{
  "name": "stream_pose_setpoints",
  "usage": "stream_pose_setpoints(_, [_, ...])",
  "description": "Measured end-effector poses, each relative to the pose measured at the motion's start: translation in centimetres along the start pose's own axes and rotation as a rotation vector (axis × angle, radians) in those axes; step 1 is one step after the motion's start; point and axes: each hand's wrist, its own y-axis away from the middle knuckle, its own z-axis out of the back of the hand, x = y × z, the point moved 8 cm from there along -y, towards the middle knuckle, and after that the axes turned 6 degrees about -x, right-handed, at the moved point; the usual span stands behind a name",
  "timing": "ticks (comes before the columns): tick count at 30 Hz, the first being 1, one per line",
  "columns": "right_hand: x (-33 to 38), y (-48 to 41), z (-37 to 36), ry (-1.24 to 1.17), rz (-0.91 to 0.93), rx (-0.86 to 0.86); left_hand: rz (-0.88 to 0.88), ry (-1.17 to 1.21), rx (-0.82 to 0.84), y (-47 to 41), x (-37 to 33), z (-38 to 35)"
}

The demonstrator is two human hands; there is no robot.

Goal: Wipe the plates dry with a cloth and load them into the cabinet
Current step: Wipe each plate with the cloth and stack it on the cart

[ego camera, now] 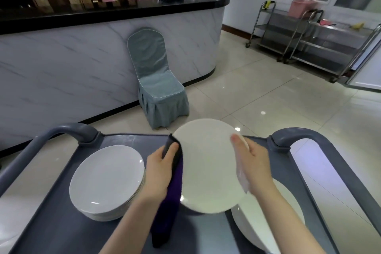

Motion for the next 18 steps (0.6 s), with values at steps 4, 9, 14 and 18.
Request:
stream_pose_setpoints(4, [-4.5, 3.6, -0.4, -0.306, -0.218, -0.314, 0.331, 0.226, -0.271, 2.6, 4.3, 0.0])
stream_pose_setpoints(9, [-3.3, 2.4, 0.3, -0.09, -0.099, -0.071, 0.141, 0.056, -0.161, 0.1, 2.1, 1.9])
stream_pose_setpoints(14, [1.6, 0.2, -2.4, 0.467, 0.229, 0.444, -0.309, -0.337, 0.245, -1.0, -3.5, -0.7])
stream_pose_setpoints(18, [1.7, 0.2, -2.8, 0.491, 0.284, 0.424, -0.366, -0.382, 0.365, -0.5, -4.6, -2.4])
